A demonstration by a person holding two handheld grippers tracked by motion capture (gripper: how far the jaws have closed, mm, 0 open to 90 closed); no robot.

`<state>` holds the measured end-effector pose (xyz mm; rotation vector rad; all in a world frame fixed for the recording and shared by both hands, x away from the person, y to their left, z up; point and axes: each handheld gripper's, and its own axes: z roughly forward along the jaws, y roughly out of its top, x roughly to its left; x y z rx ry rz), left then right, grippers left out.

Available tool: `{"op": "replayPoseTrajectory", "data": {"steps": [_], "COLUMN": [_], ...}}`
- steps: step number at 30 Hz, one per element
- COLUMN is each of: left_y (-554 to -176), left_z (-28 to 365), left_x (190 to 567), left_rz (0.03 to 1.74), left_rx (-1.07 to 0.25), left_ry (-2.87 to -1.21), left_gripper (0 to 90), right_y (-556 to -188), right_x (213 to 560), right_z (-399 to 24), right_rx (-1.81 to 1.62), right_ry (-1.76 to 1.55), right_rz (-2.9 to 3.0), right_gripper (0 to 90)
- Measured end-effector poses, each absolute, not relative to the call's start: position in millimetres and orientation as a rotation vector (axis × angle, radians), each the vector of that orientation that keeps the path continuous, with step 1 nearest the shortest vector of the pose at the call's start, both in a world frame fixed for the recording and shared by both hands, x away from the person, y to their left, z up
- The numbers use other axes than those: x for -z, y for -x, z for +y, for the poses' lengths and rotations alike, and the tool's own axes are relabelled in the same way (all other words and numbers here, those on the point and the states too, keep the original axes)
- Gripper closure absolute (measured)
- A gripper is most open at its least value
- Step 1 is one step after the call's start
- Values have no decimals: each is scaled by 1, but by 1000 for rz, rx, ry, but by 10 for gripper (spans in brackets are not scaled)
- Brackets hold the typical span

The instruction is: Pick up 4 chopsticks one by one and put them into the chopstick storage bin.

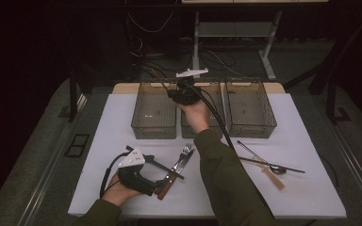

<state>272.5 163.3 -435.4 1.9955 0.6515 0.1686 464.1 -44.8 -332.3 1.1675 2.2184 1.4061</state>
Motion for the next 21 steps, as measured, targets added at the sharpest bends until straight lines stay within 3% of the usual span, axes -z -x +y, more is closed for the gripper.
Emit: {"op": "replayPoseTrajectory", "data": {"steps": [21], "left_y": [-276], "left_z": [163], "left_x": [437], "left_rz": [653], "left_rx": [-167], "left_ry": [-2006], "left_gripper": [0], "right_y": [-499], "right_x": [348], "right_z": [15], "right_rx": [-1382], "right_ry": [-1230], "right_rz": [2195], "right_gripper": [850]}}
